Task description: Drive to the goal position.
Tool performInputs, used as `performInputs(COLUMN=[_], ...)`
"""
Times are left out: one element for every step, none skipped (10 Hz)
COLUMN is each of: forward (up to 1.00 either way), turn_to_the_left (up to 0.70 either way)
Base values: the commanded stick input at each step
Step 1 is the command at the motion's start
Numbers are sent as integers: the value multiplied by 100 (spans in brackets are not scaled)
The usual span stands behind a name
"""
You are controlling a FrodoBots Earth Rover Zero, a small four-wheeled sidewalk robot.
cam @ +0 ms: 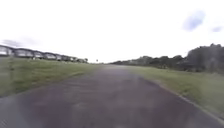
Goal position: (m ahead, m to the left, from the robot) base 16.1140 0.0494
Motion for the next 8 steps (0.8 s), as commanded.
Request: performInputs(forward=[70,70,70,70,70,70,70,70], turn_to_the_left=[2,2,2,2,2,2,2,2])
